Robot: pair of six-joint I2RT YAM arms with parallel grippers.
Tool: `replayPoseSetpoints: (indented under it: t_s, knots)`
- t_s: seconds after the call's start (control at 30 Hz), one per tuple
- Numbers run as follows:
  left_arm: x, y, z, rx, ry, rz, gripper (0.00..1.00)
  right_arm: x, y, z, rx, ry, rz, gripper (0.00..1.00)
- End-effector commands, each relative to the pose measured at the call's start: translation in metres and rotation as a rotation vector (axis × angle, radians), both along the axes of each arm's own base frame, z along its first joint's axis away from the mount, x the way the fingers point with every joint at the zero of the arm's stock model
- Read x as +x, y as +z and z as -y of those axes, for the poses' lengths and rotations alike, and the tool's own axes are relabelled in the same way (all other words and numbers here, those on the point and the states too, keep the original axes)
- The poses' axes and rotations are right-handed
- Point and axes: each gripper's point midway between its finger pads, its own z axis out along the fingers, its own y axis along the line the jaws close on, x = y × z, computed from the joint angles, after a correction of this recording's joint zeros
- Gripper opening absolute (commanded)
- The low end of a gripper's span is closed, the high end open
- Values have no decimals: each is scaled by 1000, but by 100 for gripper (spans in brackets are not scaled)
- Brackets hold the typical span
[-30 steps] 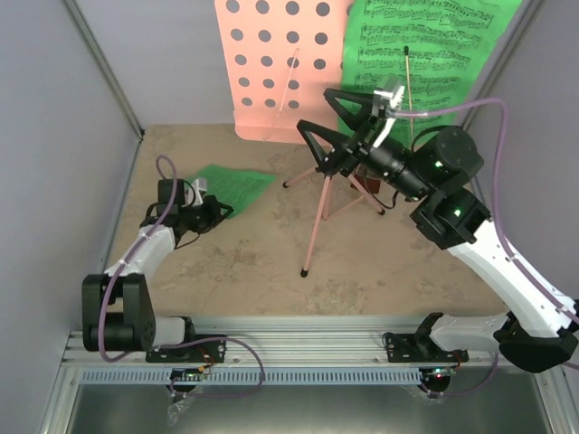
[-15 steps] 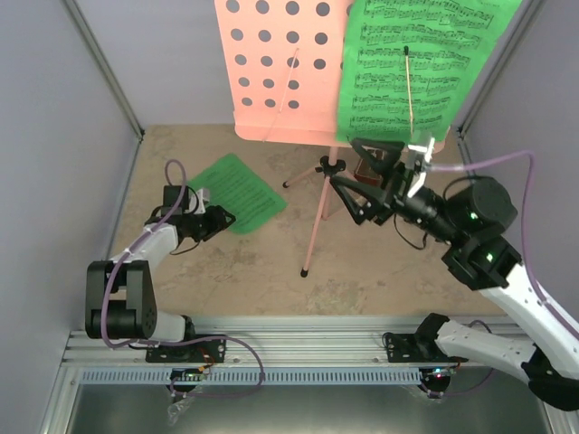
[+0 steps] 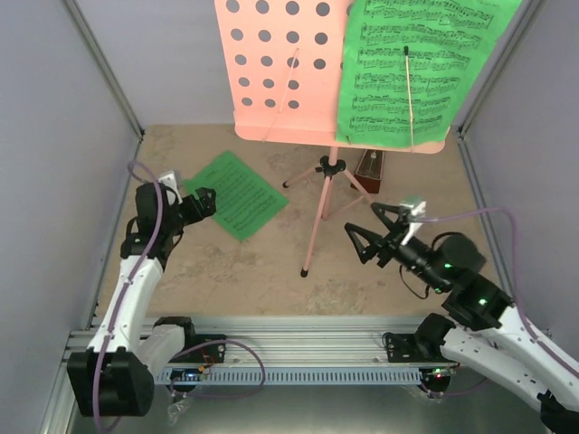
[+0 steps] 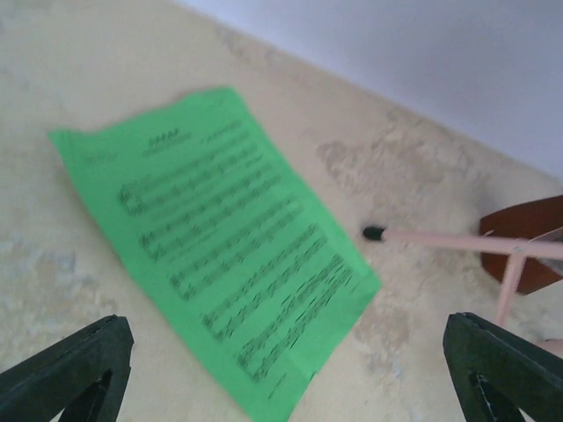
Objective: Pack up the instrument practice props
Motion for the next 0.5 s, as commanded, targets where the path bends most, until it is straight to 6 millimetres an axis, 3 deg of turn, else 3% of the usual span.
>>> replayPoseSetpoints:
  t_s: [0.0,0.1,0.2,0.3,0.47]
  knots:
    - [9,75,9,11,-64,231,99,34,-86,9,-141,-172,-180,98]
    - [8,96,16,28,-118,329,99,39,-125,-12,-161,-104,-238,95]
    - [6,86,14,81,-129,366,99,37,-159,-34,-157,-8,-277,91]
    - [3,85,13,99,-128,348,99,39,-180,-42,-160,10,-304,90]
    - [-1,90,9,112,-101,373,99,43,-205,-52,-145,32,-336,79]
